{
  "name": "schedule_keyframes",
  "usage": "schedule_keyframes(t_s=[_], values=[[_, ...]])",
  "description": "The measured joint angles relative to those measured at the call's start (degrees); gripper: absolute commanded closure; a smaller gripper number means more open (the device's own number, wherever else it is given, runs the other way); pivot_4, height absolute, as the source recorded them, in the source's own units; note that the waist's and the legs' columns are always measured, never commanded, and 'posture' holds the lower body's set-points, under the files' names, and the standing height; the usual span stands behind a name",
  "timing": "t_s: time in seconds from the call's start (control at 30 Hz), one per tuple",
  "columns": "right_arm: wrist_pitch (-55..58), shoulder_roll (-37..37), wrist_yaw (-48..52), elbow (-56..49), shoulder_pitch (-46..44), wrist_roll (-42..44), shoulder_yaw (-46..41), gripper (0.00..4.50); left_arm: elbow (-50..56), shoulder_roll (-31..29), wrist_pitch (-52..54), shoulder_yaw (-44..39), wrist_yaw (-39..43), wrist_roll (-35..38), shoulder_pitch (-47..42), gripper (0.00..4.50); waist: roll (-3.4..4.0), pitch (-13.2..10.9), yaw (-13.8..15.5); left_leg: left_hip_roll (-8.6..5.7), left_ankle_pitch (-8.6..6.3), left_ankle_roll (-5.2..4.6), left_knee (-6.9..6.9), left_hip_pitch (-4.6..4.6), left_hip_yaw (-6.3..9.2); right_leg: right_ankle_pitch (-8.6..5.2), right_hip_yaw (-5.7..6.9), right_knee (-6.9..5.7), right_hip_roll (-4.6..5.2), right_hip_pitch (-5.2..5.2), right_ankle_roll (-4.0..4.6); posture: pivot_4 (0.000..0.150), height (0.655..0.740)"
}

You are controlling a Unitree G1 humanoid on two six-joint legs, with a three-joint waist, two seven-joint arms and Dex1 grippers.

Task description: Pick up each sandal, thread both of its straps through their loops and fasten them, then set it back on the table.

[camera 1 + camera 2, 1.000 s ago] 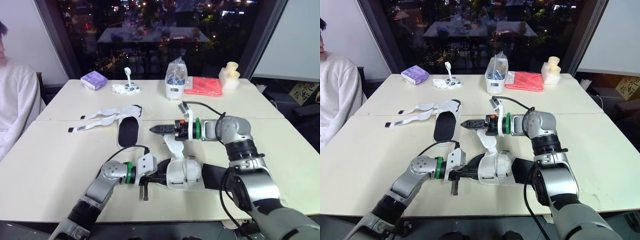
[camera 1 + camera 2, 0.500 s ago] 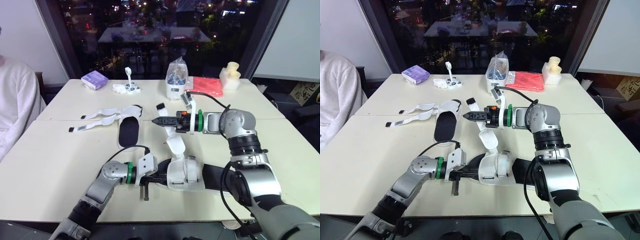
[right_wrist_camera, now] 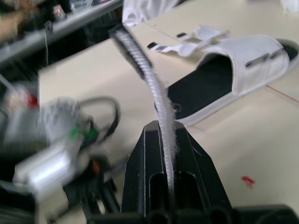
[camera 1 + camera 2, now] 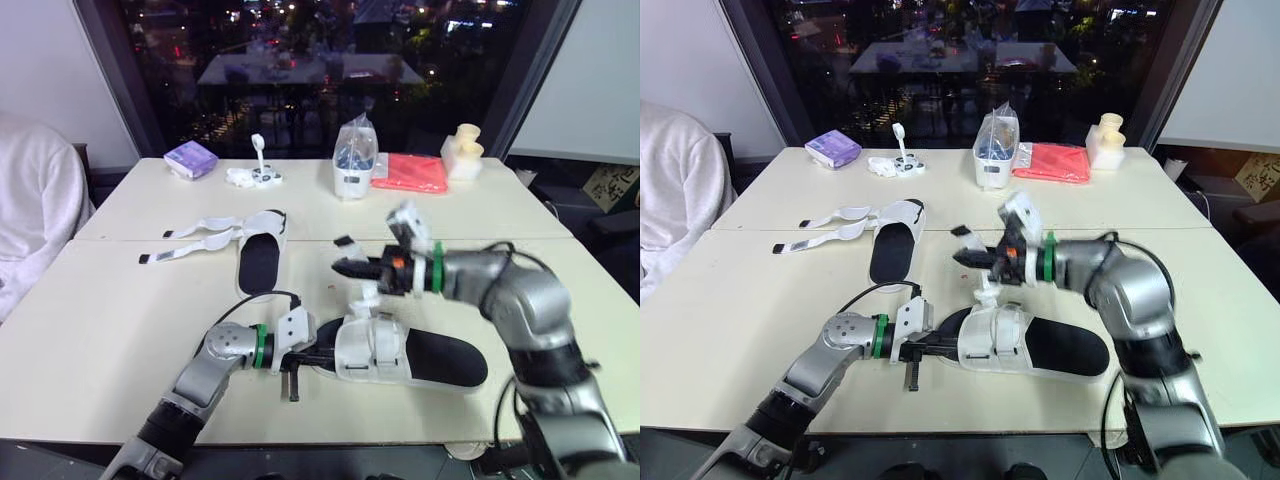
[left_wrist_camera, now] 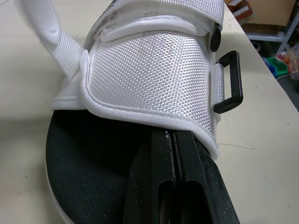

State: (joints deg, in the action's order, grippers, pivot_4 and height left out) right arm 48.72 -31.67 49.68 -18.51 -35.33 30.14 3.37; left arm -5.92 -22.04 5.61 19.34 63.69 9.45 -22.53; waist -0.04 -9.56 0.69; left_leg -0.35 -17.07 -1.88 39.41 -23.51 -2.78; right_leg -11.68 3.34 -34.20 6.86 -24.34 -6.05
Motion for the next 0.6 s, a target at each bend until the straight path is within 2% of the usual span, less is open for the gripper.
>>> schedule_keyframes(t_s=[0.1,0.23,0.47,0.6], values=[[-14.87,-5.07,1.31,-7.97,7.08,-8.31,3.18,4.48,0.10,0.16,0.01,0.05,-0.16,0.00,0.26,4.50,-0.01,0.00,0.10,0.00,0.00,0.01,0.00,0.03,0.00,-0.03,0.00,0.02,-0.03,0.02,-0.02,0.150,0.7400],[-37.08,-8.81,2.34,-9.79,14.97,-20.03,5.71,4.48,0.22,0.08,0.07,0.09,-0.08,-0.01,0.28,4.50,-0.03,-0.01,0.10,0.01,0.01,0.01,0.00,0.06,0.00,-0.11,0.00,0.03,-0.05,0.06,-0.10,0.150,0.7400],[-79.84,-8.34,-3.28,0.48,20.77,-35.16,5.94,4.48,0.62,-0.34,0.26,0.10,0.45,0.01,0.38,4.50,-0.05,-0.02,0.01,0.03,0.03,0.04,0.00,0.10,-0.03,-0.11,-0.01,0.02,-0.10,0.09,-0.13,0.150,0.7400],[-96.15,-7.71,-7.90,5.71,21.93,-41.89,6.17,4.48,1.09,-0.45,0.41,0.22,1.29,0.01,0.57,4.50,-0.05,-0.02,0.07,0.04,0.04,0.06,0.00,0.10,-0.02,-0.14,-0.01,0.01,-0.11,0.11,-0.10,0.150,0.7400]])
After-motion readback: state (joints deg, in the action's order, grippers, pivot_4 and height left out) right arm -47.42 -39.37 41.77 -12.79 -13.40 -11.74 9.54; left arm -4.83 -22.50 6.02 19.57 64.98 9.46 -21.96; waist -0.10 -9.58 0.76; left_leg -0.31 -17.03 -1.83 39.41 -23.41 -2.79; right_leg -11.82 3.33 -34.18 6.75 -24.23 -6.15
